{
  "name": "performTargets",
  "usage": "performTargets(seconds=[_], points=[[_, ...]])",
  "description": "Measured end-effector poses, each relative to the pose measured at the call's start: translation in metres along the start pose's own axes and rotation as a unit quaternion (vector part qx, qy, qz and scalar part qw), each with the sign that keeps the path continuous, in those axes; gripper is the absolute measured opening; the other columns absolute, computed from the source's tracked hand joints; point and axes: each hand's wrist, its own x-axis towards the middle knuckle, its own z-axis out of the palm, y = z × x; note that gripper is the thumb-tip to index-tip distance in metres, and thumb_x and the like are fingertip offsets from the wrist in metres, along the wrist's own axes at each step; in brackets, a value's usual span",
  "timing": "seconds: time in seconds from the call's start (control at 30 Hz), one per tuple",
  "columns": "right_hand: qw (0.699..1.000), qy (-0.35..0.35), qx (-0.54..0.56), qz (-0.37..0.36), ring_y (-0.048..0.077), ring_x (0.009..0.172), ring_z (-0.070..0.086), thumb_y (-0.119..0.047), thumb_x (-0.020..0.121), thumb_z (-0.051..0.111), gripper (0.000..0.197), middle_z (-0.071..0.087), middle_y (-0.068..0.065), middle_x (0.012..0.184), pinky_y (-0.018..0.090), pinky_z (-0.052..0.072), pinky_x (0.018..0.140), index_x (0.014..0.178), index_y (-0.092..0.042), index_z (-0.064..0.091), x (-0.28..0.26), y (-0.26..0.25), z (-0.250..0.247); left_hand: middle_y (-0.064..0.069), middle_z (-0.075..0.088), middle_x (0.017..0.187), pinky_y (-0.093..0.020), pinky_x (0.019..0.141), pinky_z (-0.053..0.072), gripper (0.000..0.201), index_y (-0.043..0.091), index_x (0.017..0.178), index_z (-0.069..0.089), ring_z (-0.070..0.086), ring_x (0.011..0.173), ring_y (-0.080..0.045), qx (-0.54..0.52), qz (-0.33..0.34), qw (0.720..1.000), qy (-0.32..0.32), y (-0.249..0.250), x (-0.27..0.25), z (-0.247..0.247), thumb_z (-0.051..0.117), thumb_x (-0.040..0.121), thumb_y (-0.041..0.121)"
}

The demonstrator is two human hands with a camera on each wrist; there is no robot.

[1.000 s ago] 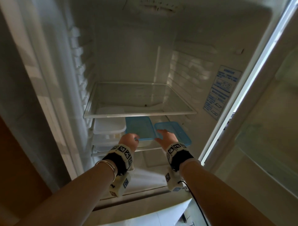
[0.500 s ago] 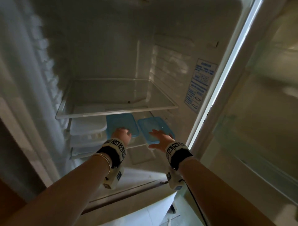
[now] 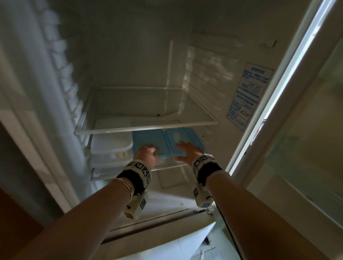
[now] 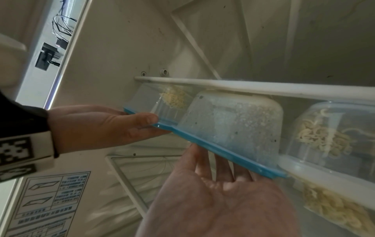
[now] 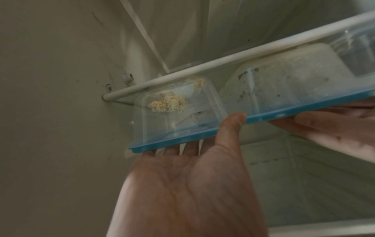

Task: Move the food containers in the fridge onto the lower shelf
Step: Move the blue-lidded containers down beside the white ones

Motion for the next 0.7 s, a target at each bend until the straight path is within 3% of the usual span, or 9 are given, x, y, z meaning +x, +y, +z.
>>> performTargets(seconds=[0.23, 0.7], points=[[0.999, -0.013, -0.027, -0.010, 0.018, 0.150, 0.001, -0.045, 0.092, 0.050, 0.064, 0.003, -0.010, 0.162, 0.047, 0.004, 0.122, 0.148, -0.039, 0.020, 0.0084, -0.0033, -0.0042, -0.002, 0.051, 0.142, -0.025, 0.116, 0.031, 0.037, 0.020, 0.126, 0.061, 0.044, 0.134, -0.019, 0.011, 0.003, 1.000, 0.014, -0.0043, 0.0001, 0.0038, 0.057, 0.089, 0.023], [0.999, -0.013, -0.024, -0.017, 0.019, 0.150, 0.002, -0.044, 0.093, 0.048, 0.058, 0.005, -0.009, 0.162, 0.045, 0.005, 0.123, 0.146, -0.039, 0.026, 0.0036, -0.0033, -0.0066, -0.005, 0.049, 0.143, -0.024, 0.116, 0.029, 0.038, 0.018, 0.128, 0.060, 0.042, 0.135, -0.020, 0.017, 0.005, 1.000, -0.001, -0.0014, -0.0022, -0.0014, 0.057, 0.090, 0.021]])
